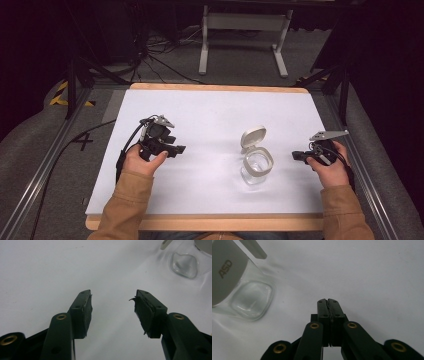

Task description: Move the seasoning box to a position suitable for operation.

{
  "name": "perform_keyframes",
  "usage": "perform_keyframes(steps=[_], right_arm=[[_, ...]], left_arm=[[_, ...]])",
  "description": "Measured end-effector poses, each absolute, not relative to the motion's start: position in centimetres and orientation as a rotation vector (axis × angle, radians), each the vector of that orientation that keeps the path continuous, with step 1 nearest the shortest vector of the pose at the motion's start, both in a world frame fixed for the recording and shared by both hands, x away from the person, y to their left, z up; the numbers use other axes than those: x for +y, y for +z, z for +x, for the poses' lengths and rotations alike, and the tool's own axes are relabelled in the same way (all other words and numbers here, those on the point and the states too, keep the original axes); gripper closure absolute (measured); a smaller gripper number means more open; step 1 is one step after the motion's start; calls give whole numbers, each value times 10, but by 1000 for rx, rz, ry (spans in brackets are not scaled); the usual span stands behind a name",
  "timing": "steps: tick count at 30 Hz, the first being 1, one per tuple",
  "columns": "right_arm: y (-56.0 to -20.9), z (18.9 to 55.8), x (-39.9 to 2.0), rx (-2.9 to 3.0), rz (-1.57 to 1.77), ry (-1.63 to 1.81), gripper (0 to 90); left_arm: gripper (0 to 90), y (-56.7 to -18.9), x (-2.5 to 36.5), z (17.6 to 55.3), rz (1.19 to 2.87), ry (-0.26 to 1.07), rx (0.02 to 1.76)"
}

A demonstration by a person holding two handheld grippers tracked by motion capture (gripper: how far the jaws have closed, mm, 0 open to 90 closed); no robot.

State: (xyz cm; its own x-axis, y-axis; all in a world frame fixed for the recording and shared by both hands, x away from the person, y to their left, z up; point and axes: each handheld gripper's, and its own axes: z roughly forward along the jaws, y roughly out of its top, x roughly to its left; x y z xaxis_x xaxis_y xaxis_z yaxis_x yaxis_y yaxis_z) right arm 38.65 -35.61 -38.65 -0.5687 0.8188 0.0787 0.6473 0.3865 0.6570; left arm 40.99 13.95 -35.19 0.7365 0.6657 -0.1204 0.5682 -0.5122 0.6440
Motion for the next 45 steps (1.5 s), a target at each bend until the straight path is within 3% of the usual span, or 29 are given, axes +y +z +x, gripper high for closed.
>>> perform_keyframes(steps=[18, 32, 45], right_arm=[[-378, 380, -330, 2548, 1168, 990, 900], [-394, 381, -295, 2720, 1046, 926, 900], [-397, 380, -288, 2742, 1010, 893, 900]], left_arm=[[481, -339, 135, 400, 2241, 199, 864], [481, -338, 134, 398, 2241, 190, 861], [483, -338, 135, 398, 2228, 200, 866]])
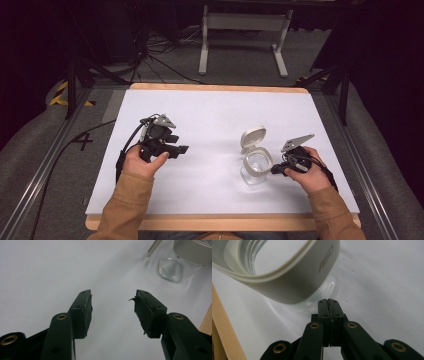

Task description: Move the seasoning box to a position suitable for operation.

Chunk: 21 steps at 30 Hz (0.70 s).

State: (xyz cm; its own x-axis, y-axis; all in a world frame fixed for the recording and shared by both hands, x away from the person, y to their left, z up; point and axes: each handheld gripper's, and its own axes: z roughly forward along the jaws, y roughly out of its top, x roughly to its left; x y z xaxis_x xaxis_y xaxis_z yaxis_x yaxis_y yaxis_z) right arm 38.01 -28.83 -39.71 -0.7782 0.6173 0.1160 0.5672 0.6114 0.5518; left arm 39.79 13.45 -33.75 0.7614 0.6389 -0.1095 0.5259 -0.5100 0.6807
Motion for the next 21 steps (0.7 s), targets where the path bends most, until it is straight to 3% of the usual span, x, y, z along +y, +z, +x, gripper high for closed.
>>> perform_keyframes(steps=[21], right_arm=[[-393, 369, -269, 2869, 910, 825, 900]], left_arm=[[485, -337, 136, 398, 2228, 197, 866]])
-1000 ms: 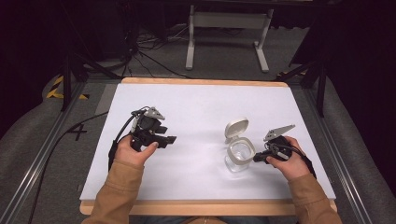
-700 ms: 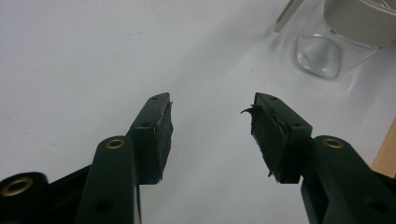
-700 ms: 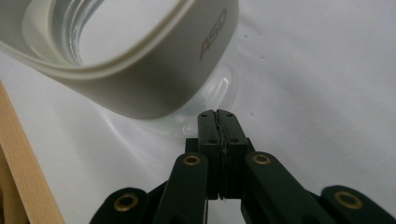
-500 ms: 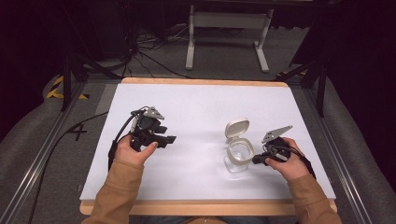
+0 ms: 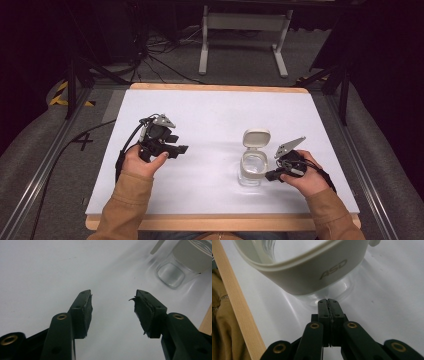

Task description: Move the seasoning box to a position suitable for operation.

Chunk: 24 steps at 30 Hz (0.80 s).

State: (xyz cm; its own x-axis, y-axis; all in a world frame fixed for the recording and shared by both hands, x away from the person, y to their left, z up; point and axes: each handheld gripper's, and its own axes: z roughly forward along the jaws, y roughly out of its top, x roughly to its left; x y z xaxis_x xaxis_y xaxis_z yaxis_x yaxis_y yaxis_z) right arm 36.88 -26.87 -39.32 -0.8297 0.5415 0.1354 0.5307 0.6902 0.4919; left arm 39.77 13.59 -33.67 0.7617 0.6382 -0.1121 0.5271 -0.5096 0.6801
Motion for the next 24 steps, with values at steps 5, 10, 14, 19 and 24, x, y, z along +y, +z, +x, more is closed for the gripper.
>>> perform_keyframes(steps=[5, 10, 14, 19, 24], right_arm=[[-394, 369, -268, 2872, 904, 823, 900], [-392, 370, -271, 2849, 924, 821, 900], [-385, 370, -276, 2786, 938, 844, 900], [-370, 368, -287, 2664, 955, 936, 900], [-361, 365, -296, 2559, 982, 1030, 900]], left_arm=[[484, -336, 136, 398, 2237, 197, 859], [485, -336, 136, 398, 2229, 201, 863], [485, -336, 137, 398, 2221, 201, 870], [486, -336, 136, 399, 2234, 199, 866], [486, -337, 134, 398, 2228, 201, 862]])
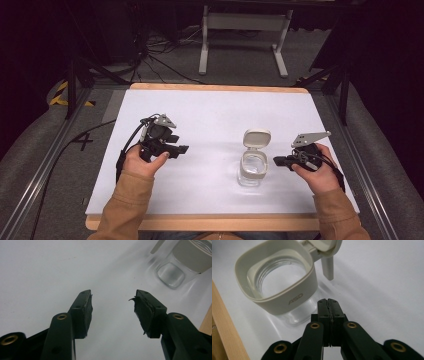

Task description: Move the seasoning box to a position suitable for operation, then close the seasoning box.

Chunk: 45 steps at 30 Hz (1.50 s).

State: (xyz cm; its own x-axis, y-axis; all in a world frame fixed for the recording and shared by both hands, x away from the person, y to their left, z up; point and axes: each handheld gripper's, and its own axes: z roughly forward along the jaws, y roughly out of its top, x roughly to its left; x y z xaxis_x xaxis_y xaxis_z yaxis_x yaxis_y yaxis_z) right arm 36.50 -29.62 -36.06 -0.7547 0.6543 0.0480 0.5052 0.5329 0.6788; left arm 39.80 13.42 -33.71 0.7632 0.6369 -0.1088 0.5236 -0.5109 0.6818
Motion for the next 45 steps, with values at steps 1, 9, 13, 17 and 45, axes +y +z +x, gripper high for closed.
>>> perform_keyframes(steps=[1, 9, 13, 17, 45], right_arm=[[-360, 365, -297, 2543, 984, 1041, 900], [-351, 363, -306, 2445, 1009, 1148, 900], [-348, 367, -306, 2425, 992, 1196, 900], [-348, 370, -305, 2424, 976, 1210, 900], [-347, 398, -289, 2367, 937, 1289, 900]], left_arm=[[486, -337, 135, 398, 2233, 201, 862], [486, -335, 135, 397, 2242, 203, 861], [486, -338, 136, 395, 2234, 206, 871], [486, -337, 140, 390, 2237, 211, 880], [482, -346, 158, 374, 2251, 208, 927]])
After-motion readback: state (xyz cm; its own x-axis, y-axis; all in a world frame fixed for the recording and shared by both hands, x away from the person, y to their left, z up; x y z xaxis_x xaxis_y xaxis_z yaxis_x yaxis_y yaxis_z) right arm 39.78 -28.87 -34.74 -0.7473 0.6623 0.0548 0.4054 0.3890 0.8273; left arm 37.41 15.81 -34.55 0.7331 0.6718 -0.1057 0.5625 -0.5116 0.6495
